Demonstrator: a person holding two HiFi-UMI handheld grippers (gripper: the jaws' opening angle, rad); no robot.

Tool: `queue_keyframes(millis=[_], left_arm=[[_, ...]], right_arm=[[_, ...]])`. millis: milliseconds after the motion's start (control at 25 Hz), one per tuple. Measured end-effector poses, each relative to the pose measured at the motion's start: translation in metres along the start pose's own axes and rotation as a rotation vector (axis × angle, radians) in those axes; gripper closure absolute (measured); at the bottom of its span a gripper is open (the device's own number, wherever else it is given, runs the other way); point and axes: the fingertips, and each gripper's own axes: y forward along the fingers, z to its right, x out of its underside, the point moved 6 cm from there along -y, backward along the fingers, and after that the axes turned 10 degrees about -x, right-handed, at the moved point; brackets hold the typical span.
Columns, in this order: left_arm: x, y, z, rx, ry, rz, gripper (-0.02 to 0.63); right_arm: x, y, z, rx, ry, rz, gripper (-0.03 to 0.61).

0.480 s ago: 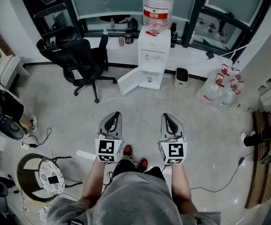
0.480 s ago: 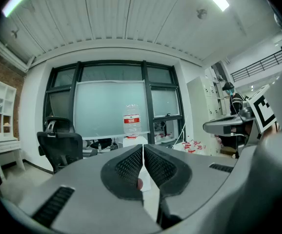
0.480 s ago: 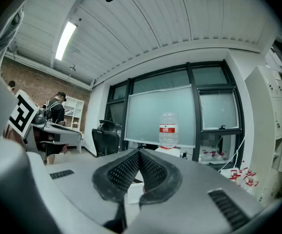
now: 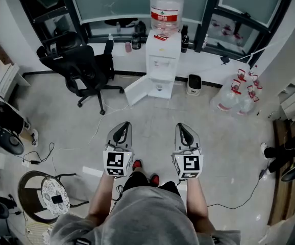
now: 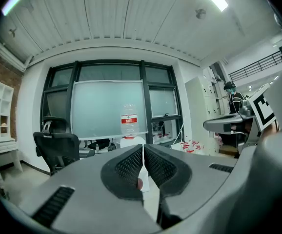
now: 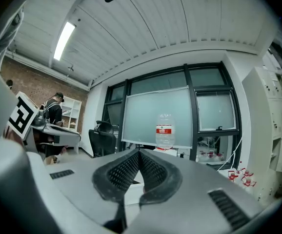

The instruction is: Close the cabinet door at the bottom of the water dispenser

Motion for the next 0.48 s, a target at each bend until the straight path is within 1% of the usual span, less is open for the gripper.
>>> queue_keyframes(millis=[240, 480], left_arm=[[-0.003, 0.022, 0.006, 0.013, 0.001, 0.005, 0.584], [-0.005, 0.063, -0.003, 0.015, 0.002, -0.005, 0.584]], right_arm=[[0.003, 0.01, 0.018, 0.009, -0.005, -0.009, 0.561], [0.005, 0.048, 0.034, 0.0, -0.001, -0.017, 0.561]])
